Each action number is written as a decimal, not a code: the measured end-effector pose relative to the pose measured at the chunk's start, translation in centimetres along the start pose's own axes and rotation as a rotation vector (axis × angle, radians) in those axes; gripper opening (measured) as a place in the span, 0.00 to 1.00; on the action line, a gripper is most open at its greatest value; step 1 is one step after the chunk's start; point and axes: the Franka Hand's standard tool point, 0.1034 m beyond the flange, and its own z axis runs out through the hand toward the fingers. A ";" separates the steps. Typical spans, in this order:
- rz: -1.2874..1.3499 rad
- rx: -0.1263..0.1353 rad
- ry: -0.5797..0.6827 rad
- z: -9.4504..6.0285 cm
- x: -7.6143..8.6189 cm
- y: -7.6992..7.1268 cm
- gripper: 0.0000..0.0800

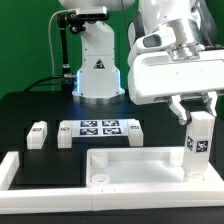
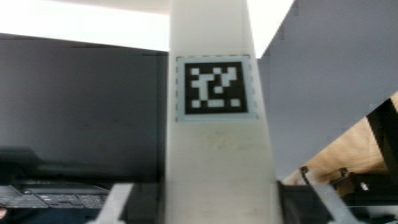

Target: Assemble desk

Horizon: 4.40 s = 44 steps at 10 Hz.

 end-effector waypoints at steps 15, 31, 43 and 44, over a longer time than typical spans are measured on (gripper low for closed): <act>-0.010 0.001 -0.011 -0.1 -0.1 0.1 0.36; -0.013 0.003 -0.018 0.1 -0.1 0.3 0.77; 0.028 0.042 -0.399 0.6 0.8 1.3 0.81; 0.040 0.047 -0.426 0.9 1.6 1.2 0.81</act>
Offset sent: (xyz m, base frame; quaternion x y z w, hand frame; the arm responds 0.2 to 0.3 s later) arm 0.0000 0.0000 0.0000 0.0000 0.0000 0.0000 1.0000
